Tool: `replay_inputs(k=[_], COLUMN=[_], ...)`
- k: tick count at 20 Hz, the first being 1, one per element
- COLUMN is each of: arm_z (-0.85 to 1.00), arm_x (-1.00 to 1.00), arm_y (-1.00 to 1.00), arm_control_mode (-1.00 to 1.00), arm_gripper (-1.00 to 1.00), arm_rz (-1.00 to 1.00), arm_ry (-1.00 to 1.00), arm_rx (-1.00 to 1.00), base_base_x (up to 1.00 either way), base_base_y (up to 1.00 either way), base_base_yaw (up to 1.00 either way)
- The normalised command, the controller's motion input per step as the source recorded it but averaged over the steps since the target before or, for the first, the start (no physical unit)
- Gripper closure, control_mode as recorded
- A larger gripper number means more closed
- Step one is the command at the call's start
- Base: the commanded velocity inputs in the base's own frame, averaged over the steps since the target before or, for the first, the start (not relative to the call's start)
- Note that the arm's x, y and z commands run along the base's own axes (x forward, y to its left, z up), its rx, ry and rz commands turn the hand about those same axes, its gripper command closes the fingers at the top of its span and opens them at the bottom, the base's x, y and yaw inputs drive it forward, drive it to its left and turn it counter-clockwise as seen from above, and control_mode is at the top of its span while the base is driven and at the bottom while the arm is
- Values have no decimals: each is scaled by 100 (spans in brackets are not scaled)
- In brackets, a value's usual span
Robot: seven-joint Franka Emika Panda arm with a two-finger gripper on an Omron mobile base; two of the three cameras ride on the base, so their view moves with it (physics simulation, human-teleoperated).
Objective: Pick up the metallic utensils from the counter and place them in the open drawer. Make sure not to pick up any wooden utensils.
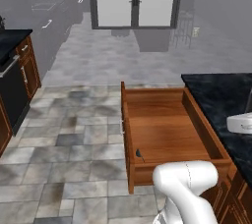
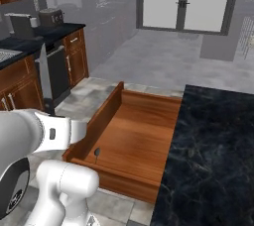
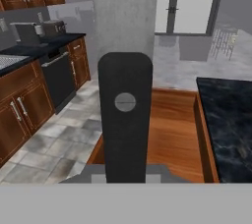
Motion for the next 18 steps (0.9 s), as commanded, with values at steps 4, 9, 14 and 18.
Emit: replay_inputs(k=[4, 9, 14, 18], arm_z=[0, -28, -58, -72], arm_x=[12, 70, 88, 52], arm_y=[-2, -4, -1, 0], arm_control_mode=[-100, -100, -100, -100], arm_gripper=[100, 100, 100, 100], arm_rz=[0, 0, 0, 0], arm_ry=[2, 13, 25, 23], arm_rx=[1, 5, 4, 1], base_base_x=[33, 0, 0, 0], base_base_y=[-2, 0, 0, 0], base_base_yaw=[0, 0, 0, 0])
